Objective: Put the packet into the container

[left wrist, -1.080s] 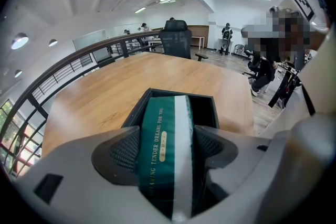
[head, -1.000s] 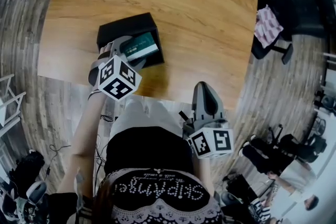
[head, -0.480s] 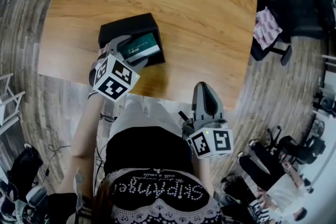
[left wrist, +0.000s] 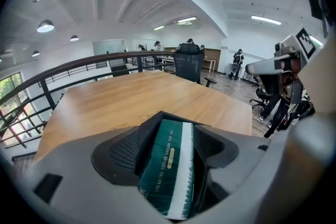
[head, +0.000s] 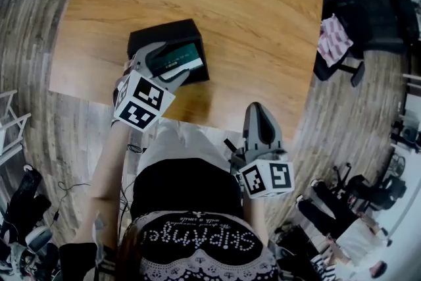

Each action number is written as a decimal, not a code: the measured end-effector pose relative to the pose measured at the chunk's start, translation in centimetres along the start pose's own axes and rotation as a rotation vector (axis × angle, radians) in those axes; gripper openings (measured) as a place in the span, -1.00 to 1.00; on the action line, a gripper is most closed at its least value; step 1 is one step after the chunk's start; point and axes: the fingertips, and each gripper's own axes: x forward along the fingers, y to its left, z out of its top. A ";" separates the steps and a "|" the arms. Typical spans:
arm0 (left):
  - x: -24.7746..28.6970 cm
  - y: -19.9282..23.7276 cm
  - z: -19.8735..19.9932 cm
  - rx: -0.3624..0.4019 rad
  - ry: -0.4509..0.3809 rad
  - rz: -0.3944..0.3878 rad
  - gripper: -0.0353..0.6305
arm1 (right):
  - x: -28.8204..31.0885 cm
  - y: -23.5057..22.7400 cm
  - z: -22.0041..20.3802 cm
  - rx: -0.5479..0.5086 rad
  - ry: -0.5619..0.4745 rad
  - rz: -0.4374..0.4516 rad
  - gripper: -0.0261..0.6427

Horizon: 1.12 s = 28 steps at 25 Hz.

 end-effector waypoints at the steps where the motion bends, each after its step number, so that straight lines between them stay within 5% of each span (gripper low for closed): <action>1: -0.3 0.1 0.5 -0.012 -0.022 0.003 0.15 | 0.0 -0.1 0.2 -0.003 -0.004 0.000 -0.81; 8: -3.5 0.8 3.6 -0.093 -0.149 0.033 0.13 | -0.2 -1.9 2.6 -0.046 -0.049 -0.022 -0.81; 28: -14.0 3.4 10.5 -0.141 -0.476 0.341 -0.62 | -0.8 -1.7 8.8 -0.140 -0.174 0.022 -0.81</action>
